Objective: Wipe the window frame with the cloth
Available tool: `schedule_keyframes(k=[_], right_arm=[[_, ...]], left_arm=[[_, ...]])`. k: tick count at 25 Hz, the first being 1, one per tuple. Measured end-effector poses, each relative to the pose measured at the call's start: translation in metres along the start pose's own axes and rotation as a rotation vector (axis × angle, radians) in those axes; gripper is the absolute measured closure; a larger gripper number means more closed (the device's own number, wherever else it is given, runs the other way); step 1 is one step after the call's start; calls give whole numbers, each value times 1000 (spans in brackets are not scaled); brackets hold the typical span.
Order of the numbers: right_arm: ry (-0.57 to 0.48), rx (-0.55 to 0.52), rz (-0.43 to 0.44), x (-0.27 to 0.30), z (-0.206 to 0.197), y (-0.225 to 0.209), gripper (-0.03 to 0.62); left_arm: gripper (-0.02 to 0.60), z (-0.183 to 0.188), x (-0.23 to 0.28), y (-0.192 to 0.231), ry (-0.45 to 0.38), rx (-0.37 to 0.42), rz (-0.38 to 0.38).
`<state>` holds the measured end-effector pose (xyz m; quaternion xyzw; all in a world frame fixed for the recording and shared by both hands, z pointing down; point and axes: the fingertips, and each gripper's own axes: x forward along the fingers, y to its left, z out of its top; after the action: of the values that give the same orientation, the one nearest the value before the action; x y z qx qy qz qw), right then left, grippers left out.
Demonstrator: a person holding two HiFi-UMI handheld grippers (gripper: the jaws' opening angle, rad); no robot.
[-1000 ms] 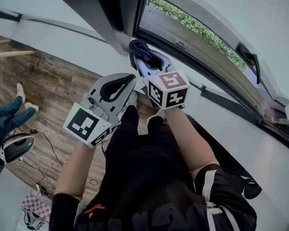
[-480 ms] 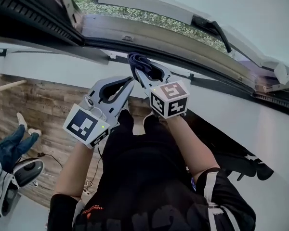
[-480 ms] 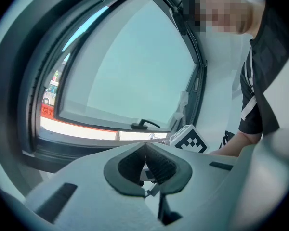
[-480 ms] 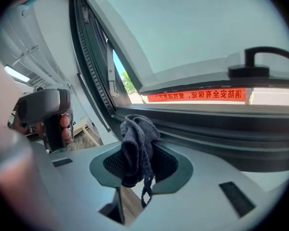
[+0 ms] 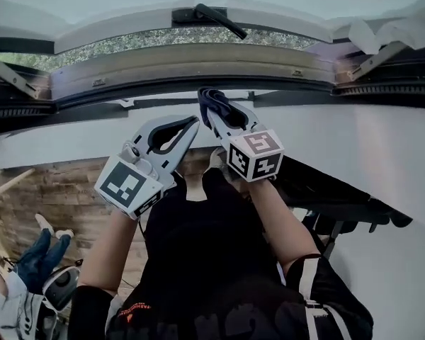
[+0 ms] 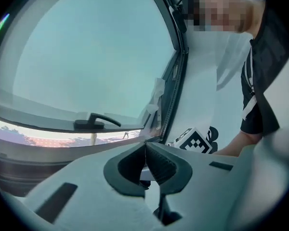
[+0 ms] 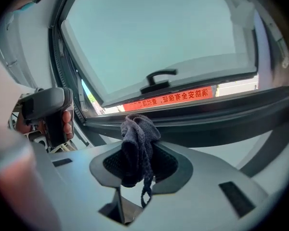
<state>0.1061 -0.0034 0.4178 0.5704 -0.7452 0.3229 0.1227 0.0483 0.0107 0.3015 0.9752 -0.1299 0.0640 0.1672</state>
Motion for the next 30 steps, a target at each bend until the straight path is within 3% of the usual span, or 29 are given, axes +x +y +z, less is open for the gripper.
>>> schedule_keyframes(k=[5,15,22,30], right_arm=[[-85,120,-135,-61,-3,-81,487],[-304,588,-372,-152,-29,-257,487],[-363,651,-415,-161,-25,-306,487],[-381,643,-389,-147,-16,-303,487]], left_arm=[[561,0,56,-41,32,27,-86],[561,-8,113,-85,112,64,-149],[561,-17,134,-91,171,49,-142],[561,-29,130,-84,176,35,-144]])
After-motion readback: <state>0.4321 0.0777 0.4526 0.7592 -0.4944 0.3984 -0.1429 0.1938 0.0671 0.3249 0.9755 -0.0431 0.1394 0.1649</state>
